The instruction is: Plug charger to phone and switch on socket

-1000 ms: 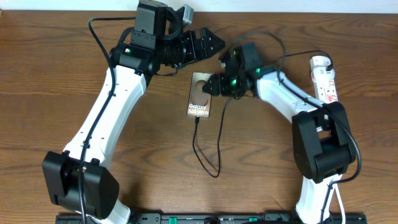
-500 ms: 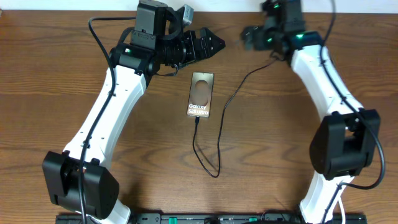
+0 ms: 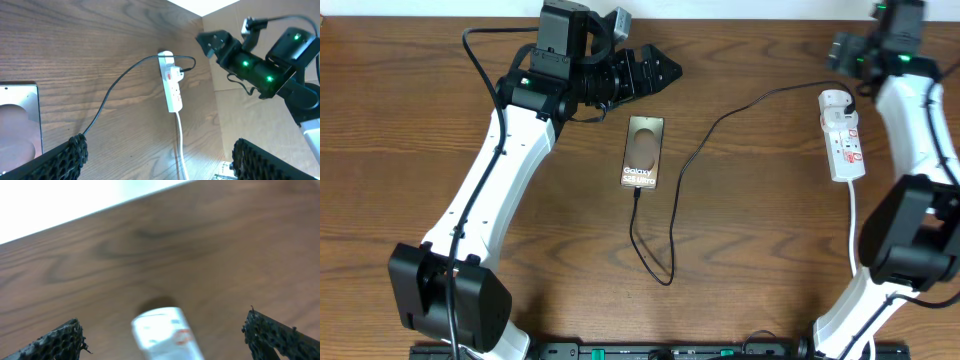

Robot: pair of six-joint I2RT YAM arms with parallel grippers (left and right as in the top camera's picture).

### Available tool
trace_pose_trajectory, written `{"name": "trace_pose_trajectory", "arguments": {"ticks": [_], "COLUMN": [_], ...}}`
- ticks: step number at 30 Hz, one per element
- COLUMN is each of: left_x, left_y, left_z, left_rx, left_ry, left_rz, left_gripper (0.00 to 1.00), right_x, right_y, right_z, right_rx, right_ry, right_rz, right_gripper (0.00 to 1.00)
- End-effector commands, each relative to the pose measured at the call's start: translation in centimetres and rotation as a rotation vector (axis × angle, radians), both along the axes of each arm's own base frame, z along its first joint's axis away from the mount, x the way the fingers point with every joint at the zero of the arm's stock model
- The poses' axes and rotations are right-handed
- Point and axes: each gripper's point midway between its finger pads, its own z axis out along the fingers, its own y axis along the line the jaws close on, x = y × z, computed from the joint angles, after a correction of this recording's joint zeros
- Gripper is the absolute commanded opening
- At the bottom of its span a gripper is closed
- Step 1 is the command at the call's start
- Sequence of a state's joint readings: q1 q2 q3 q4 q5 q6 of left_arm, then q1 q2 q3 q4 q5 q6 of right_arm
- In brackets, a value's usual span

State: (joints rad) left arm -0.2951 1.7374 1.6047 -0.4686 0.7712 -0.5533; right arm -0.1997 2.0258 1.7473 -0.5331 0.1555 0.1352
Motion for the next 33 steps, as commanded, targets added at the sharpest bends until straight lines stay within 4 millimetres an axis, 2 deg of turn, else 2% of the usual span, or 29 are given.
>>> {"name": "trace_pose_trajectory", "arguments": {"ticks": [1, 5, 10, 13, 18, 22, 25, 33], "left_x": [0.2, 0.2, 0.2, 0.2, 0.2, 0.2, 0.2, 0.2], "left_y": [0.3, 0.3, 0.3, 0.3, 0.3, 0.3, 0.3, 0.3], "left_z": [0.8, 0.8, 0.8, 0.8, 0.8, 0.8, 0.8, 0.8], "left_rx": [0.000, 0.000, 0.000, 0.000, 0.000, 0.000, 0.000, 0.000], "left_ry": [-0.021, -0.021, -0.021, -0.021, -0.021, -0.021, -0.021, -0.021], "left_rz": [0.008, 0.008, 0.008, 0.008, 0.008, 0.008, 0.008, 0.008], "left_gripper": [0.93, 0.93, 0.93, 0.93, 0.93, 0.93, 0.93, 0.93], "right_x": [-1.6, -4.5, -8.4, -10.4, -13.3, -13.5, -13.2, -11.8], "right_y": [-3.7, -6.9, -9.5, -10.0, -9.7, -8.2, -7.8, -7.7], "right_z": [1.3, -0.2, -2.2, -3.6, -6.9, -9.7, -11.2, -12.6], "right_rx": [0.004, 0.028, 0.091, 0.113, 0.149, 0.199, 0.219, 0.219], "right_ry": [-0.011, 0.076, 0.178, 0.246, 0.356, 0.363, 0.334, 0.244], "right_rz": [-0.099, -0.174, -0.284, -0.309, -0.329, -0.265, -0.252, -0.227], "right_gripper": [0.99, 0.99, 0.99, 0.99, 0.99, 0.99, 0.99, 0.99]}}
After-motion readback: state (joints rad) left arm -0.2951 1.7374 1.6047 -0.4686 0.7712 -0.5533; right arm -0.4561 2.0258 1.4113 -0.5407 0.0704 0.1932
